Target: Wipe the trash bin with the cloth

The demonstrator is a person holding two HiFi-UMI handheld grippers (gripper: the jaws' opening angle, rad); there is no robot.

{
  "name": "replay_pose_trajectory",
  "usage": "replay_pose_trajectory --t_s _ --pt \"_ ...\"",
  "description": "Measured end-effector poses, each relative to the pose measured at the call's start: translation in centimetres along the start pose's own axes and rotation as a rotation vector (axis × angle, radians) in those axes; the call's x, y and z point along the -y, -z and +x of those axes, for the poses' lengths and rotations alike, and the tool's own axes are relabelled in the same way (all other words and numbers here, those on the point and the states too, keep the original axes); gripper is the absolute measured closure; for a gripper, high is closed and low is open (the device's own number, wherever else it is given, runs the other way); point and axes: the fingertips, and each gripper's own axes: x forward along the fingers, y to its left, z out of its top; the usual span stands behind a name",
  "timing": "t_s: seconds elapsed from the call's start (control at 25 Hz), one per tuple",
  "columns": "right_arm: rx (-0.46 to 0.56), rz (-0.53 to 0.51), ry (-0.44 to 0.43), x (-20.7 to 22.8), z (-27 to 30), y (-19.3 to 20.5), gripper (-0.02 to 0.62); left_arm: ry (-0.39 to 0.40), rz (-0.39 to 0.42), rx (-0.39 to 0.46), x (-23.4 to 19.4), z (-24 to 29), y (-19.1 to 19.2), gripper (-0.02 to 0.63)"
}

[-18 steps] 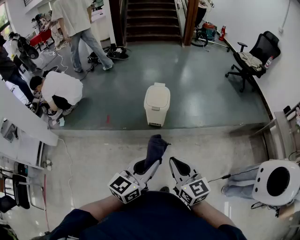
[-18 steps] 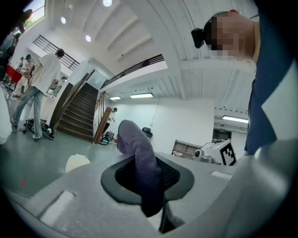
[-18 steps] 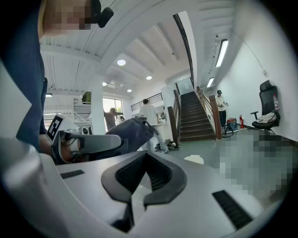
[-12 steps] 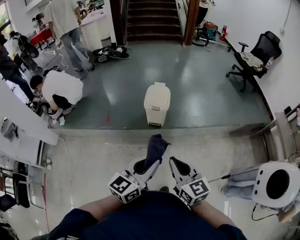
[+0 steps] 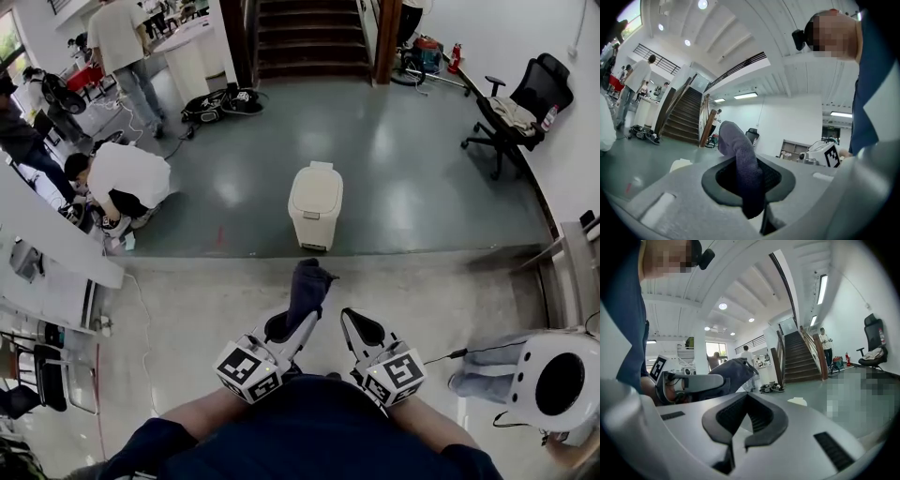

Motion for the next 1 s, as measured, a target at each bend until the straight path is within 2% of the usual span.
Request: replay_pose_trajectory --t_s 0.2,0.36,0.6,1.0 --pt "-0.013 0.002 0.003 3.5 1.9 -0.1 0.591 -0.034 -0.014 0.008 -3.0 2.7 -0.3 0.552" --pt "-0.020 -0.011 0.016 6.3 6.0 -0.6 0.591 -0.038 -0.007 0.024 -7.4 5.5 -1.3 0.552" --pt "-0.020 -0.028 0.070 10.6 14.6 -2.3 0.591 0.017 -0.019 0.003 -16.4 10.6 -2.7 0.552" --pt "-0.034 0.013 0.201 16.4 27.9 -5.4 0.591 0.108 -0.029 -0.046 -31.4 17.9 -6.9 0.552"
